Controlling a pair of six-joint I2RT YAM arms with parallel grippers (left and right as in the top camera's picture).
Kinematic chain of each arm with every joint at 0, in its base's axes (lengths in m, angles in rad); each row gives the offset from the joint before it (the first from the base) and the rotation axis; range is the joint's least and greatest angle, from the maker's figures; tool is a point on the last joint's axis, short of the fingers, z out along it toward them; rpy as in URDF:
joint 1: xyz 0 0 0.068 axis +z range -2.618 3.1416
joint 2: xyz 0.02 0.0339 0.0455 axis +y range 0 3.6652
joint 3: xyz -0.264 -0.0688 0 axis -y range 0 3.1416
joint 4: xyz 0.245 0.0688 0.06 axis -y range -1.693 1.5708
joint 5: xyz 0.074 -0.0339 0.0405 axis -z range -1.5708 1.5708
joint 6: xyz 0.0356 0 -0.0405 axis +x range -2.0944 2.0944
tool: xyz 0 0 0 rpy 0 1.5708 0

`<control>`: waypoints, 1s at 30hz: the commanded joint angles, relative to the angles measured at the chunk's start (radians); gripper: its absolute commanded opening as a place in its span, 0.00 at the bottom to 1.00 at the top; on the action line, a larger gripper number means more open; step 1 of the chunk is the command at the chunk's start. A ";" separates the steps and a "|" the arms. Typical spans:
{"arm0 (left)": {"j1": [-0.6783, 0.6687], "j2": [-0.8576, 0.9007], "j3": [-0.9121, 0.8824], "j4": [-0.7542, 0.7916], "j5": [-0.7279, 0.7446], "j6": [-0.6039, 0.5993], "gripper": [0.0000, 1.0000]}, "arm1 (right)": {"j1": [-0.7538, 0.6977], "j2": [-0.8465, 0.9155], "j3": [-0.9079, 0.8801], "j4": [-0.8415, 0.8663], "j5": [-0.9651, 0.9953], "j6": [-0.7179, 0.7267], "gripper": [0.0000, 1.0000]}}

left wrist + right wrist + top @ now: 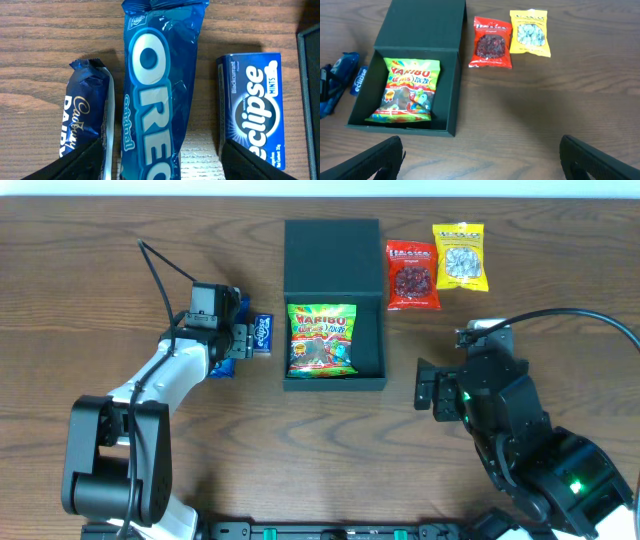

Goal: Pack container
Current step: 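Reach the left gripper to the blue Oreo pack and grasp it, then lift the Oreo pack and place it upright in the box beside Haribo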

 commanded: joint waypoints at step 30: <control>0.002 0.083 0.014 0.018 -0.026 -0.089 0.29 | -0.008 -0.026 0.035 0.042 0.044 -0.055 0.99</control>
